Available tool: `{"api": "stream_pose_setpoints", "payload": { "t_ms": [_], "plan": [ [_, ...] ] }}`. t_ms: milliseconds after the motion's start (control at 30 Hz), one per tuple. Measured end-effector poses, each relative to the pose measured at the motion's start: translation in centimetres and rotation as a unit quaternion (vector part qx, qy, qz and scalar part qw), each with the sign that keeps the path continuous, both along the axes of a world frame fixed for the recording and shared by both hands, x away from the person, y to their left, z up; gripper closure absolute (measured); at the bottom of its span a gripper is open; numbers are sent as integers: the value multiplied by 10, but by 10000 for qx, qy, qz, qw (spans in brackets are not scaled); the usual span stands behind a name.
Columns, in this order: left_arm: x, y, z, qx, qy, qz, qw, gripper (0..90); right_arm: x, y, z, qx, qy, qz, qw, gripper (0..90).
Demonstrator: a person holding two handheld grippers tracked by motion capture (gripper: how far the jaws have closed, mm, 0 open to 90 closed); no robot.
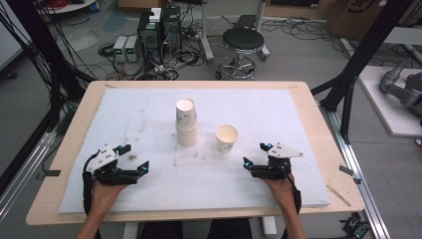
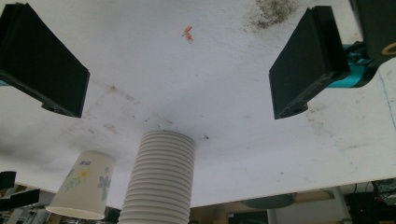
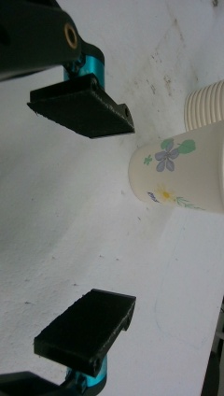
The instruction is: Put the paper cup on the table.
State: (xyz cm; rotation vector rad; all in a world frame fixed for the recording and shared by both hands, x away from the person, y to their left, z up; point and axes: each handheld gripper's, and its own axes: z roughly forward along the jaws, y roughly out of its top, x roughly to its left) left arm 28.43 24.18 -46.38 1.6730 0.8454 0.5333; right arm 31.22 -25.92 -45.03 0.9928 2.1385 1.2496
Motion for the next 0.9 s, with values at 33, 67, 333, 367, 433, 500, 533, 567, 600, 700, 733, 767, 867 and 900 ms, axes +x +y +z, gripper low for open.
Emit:
{"api": "stream_pose_setpoints", "payload": {
  "t_ms": [33,67,333,367,433,500,533,567,600,700,733,767,867,900],
  "plan": [
    [0,0,0,18,4,3,10000,51,0,0,0,-2,-14,14,10000,159],
    [0,0,0,16,6,10,10000,51,0,-1,0,23,15,13,10000,159],
    [0,-1,0,19,15,15,10000,51,1,-1,0,27,63,17,10000,159],
    [0,-1,0,14,17,16,10000,51,1,-1,0,35,52,15,10000,159],
    [0,0,0,15,20,10,10000,51,1,-2,0,52,53,14,10000,159],
    [0,0,0,9,20,-6,10000,51,1,-1,0,58,70,15,10000,159],
    [0,0,0,12,22,-17,10000,51,1,-1,0,43,61,22,10000,159],
    [0,0,0,6,22,-17,10000,51,1,-1,0,45,77,17,10000,159],
    [0,0,0,1,21,-12,10000,51,2,-1,0,45,93,19,9999,159],
    [1,0,0,6,56,-45,10000,51,2,-2,0,62,97,30,9999,159],
    [1,0,0,2,65,-41,10000,51,2,-2,0,78,86,23,9999,159],
    [2,0,0,13,87,-44,10000,51,2,-2,0,97,100,6,9999,159],
    [2,-1,0,16,109,-39,9999,51,1,-2,0,98,81,-14,9999,159],
    [2,0,0,21,81,-31,10000,51,1,-2,0,95,52,-29,9999,159]
  ]
}}
